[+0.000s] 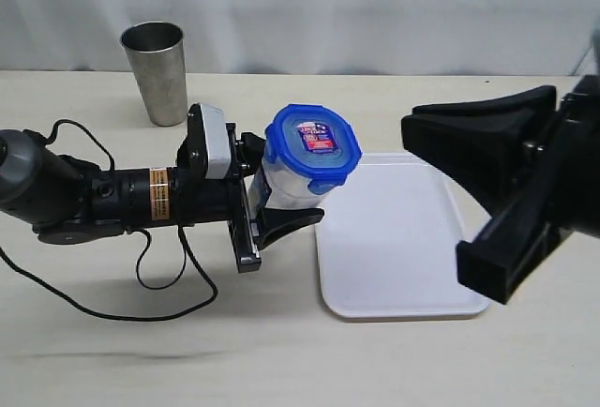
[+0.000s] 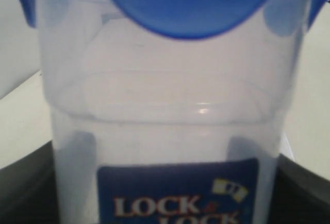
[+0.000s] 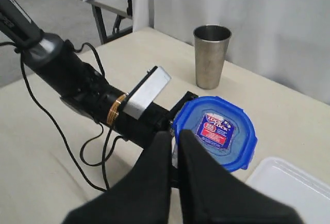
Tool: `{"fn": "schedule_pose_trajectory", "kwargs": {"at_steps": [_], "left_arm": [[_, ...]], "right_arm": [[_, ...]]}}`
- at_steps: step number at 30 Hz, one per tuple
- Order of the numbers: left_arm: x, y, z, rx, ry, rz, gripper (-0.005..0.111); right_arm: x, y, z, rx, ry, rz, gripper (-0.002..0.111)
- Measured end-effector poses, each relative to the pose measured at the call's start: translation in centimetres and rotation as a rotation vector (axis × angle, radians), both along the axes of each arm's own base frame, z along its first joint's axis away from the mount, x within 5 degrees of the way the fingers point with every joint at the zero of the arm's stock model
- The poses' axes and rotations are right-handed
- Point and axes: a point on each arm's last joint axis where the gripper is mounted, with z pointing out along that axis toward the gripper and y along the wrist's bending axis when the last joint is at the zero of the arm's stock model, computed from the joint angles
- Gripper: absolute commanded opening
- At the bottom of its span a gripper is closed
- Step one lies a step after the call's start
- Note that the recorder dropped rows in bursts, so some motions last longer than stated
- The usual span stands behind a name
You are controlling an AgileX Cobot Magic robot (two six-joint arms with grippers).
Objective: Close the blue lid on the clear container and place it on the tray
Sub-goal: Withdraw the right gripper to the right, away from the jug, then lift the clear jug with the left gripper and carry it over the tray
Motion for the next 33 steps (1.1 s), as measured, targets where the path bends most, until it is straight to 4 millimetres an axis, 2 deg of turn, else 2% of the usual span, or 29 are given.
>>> {"fn": "schedule_pose_trajectory", "kwargs": {"at_steps": [10,17,24,29,33], "left_arm": [[0.7,0.2,0.3,-0.034,0.017,0.082,0.0],[0.8,0.2,0.3,-0.042,0.024,0.099,0.0],[1.9,0.1,1.0,-0.082,0.011,0.161,0.0],[2.3,-2.2,2.3,-0.109,-0.043,0.116,0.0],[3.0,-4.8,3.1,-0.025,-0.085,0.11,0.0]], "right_arm": [[-2.8,-2.8,1.8,0.097,-0.087,-0.002,0.005],[-4.0,-3.9,2.6,0.139,-0.129,-0.003,0.005],[-4.6,-4.5,2.9,0.161,-0.151,-0.003,0.005],[-4.6,-4.6,3.0,0.165,-0.153,-0.003,0.005],[-4.6,-4.6,3.0,0.165,-0.153,-0.003,0.005]]}}
